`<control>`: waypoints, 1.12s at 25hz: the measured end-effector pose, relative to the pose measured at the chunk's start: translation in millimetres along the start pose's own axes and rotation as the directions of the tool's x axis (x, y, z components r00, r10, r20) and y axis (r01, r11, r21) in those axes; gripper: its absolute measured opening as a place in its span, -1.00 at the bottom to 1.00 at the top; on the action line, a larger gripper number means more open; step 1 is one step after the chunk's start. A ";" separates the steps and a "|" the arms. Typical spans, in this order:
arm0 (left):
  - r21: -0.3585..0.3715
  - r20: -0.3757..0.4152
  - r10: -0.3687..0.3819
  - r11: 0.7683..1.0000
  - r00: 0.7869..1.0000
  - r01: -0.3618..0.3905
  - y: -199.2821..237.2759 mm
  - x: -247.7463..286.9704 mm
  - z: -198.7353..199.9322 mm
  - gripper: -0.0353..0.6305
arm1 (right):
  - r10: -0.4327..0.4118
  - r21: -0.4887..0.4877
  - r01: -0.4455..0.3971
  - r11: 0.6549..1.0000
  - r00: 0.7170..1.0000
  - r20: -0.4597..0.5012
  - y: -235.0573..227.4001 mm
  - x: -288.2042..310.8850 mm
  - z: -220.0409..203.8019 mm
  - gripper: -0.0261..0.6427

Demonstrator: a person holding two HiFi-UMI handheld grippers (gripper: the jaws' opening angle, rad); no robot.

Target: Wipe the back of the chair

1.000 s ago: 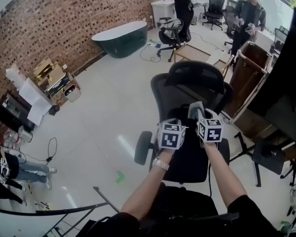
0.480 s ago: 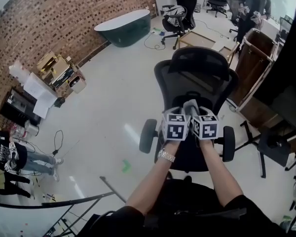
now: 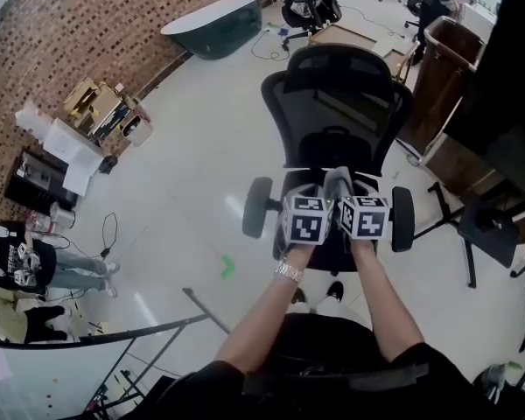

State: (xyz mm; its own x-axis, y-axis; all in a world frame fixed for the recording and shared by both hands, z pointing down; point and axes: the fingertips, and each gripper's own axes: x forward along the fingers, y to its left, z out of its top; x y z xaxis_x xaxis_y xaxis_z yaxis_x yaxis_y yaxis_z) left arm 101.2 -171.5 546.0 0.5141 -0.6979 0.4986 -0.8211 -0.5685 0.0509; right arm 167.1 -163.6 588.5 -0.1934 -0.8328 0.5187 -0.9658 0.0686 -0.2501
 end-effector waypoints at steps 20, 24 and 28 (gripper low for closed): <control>0.009 0.005 -0.138 0.990 0.990 0.138 5.7 -124.2 -75.5 -0.92 | -0.060 0.002 0.060 0.998 0.998 0.021 118.4 -108.8 -83.1 -0.83; 0.015 0.031 -0.132 0.991 0.991 0.132 9.5 -129.8 -66.8 -0.92 | -0.042 -0.021 0.043 0.999 0.999 0.028 127.7 -109.2 -78.0 -0.83; 0.050 0.059 -0.115 0.992 0.992 0.112 16.0 -133.4 -49.6 -0.92 | -0.029 -0.046 0.031 0.998 0.999 0.039 131.6 -108.7 -67.7 -0.83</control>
State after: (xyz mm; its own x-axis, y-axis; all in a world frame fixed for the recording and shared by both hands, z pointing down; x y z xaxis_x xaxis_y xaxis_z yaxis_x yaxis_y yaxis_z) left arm 7.1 -65.9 523.3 0.6190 -0.6523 0.4375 -0.7448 -0.6643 0.0633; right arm 49.4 -26.9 554.5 -0.1582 -0.8553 0.4934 -0.9783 0.0681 -0.1956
